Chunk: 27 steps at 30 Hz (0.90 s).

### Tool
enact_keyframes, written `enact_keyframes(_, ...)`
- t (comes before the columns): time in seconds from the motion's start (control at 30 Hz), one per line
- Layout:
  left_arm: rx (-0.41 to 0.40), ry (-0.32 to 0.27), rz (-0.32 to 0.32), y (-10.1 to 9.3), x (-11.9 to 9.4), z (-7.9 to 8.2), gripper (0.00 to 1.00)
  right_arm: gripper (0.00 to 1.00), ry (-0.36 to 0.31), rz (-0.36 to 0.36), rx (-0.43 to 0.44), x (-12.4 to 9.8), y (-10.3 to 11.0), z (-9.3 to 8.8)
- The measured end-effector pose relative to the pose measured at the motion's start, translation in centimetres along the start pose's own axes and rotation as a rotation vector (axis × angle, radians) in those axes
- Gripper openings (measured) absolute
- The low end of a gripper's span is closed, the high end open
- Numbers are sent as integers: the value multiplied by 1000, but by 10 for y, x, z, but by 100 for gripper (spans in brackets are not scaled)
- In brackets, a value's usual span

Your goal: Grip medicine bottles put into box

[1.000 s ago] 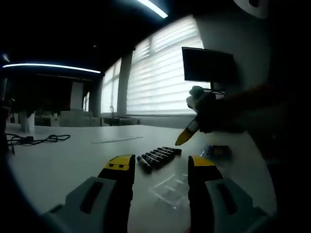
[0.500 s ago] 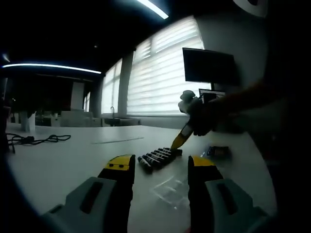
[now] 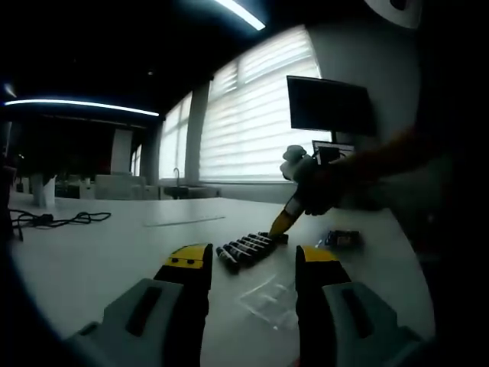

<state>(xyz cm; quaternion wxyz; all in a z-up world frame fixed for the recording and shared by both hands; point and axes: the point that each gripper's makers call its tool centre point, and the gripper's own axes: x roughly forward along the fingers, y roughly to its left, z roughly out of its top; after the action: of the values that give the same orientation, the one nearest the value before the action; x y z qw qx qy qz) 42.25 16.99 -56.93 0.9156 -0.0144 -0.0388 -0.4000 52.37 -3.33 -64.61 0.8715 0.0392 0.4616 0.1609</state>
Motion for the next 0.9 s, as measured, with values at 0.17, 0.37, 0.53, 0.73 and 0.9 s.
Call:
enact_keyframes(0.17,2,1,2,0,0,0,36,6,-54,11,30,-9,2,7)
enact_keyframes(0.37,2,2,2,0,0,-1,36,6,-116,40,25,-24,13,14)
enact_keyframes(0.53,1,2,0,0,0,-1,36,6,-152,82,98,-37,17,10)
enact_keyframes(0.73,-5,-2,4,1,0,0,36,6,-180,90,126,-53,22,-3)
enact_keyframes(0.9,-4,1,-4,0,0,0,36,6,-176,70,131,-63,22,-22)
